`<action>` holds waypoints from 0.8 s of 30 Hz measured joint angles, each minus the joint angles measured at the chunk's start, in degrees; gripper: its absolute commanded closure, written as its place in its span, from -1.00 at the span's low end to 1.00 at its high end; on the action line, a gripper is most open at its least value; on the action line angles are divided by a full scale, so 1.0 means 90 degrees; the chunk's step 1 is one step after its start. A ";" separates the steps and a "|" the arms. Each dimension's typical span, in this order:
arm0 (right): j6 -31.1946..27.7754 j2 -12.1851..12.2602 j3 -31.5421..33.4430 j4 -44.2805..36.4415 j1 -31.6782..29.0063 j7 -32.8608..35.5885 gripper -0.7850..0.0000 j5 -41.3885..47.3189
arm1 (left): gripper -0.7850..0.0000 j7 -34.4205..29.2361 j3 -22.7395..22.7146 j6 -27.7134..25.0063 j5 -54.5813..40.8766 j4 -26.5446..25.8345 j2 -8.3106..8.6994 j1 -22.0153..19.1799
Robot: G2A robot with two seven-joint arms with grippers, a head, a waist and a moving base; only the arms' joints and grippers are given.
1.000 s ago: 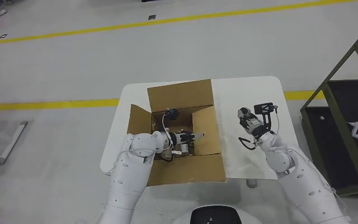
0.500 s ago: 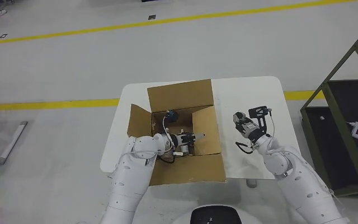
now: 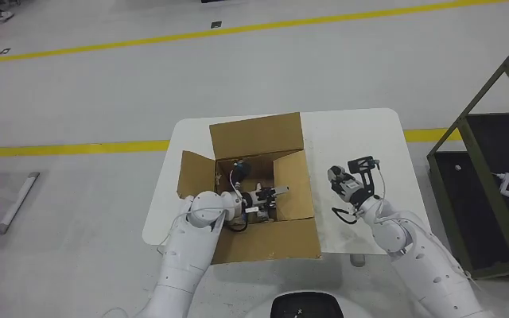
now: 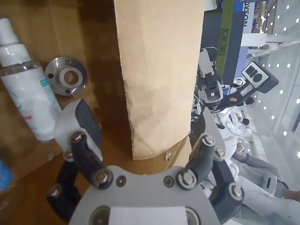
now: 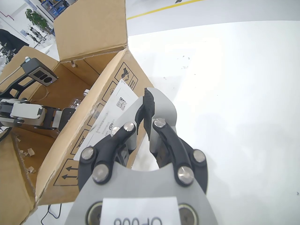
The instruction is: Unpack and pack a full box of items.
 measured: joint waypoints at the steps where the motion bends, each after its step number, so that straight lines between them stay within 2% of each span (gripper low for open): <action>1: -0.0005 -0.0003 -0.0012 0.0017 0.0011 -0.0002 1.00 0.0005 | -1.00 0.0033 0.0031 0.0040 -0.0039 0.0057 -0.0010 -0.0020; 10: -0.0082 -0.0009 -0.0023 0.0153 0.0102 0.0013 1.00 0.0106 | -1.00 -0.0019 0.0154 -0.0052 -0.0843 0.0277 -0.0072 -0.0095; 19: -0.0070 0.0002 0.0086 0.0096 0.0087 -0.0005 0.98 0.0317 | -1.00 -0.0299 0.0146 -0.0088 -0.1720 0.0044 -0.0082 -0.0016; 20: -0.0070 0.0002 0.0097 0.0085 0.0090 -0.0007 0.87 0.0340 | -1.00 -0.0297 0.0143 -0.0086 -0.1772 0.0014 -0.0080 -0.0011; 23: -0.0011 0.0005 0.0181 0.0048 0.0094 -0.0033 0.02 0.0477 | -1.00 -0.0276 0.0105 -0.0091 -0.1938 -0.0162 -0.0068 -0.0014; 24: 0.0021 0.0007 0.0225 0.0031 0.0091 -0.0037 -0.39 0.0557 | -1.00 -0.0276 0.0090 -0.0105 -0.2003 -0.0240 -0.0065 -0.0013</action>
